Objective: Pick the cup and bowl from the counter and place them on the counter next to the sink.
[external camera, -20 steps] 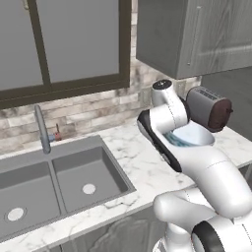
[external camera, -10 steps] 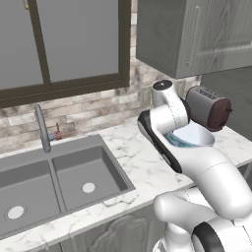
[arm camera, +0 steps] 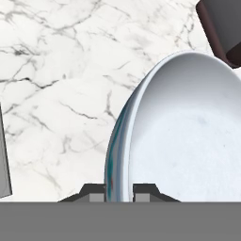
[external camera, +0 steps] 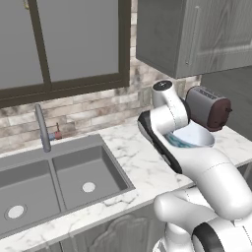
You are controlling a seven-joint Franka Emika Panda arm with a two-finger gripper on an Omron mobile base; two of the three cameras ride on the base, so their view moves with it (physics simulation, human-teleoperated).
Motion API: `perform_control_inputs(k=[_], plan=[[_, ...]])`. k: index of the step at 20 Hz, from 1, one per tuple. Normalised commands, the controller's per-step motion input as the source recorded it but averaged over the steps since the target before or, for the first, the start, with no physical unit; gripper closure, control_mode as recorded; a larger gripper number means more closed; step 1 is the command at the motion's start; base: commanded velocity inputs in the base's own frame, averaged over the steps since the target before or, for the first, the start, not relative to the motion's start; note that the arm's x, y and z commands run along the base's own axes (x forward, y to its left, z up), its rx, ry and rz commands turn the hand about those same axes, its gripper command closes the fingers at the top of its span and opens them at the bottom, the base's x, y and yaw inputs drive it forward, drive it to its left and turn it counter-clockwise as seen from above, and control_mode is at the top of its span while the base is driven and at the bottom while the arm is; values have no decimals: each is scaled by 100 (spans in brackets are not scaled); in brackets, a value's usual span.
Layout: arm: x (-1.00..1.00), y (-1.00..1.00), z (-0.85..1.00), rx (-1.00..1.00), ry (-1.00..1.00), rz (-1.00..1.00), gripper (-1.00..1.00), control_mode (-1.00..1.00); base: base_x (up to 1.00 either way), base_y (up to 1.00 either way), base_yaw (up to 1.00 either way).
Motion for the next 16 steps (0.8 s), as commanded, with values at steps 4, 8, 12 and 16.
perform_control_inputs(k=[4, 8, 12, 16], plan=[[0, 11, -33, 5, 5, 3, 100, -100, 0, 0, 0], [0, 28, -35, 6, 10, 12, 100, -100, 0, 0, 0], [0, 25, -11, 0, 5, 16, 100, -100, 0, 0, 0], [0, 31, 0, 0, -1, 11, 100, -100, 0, 0, 0]])
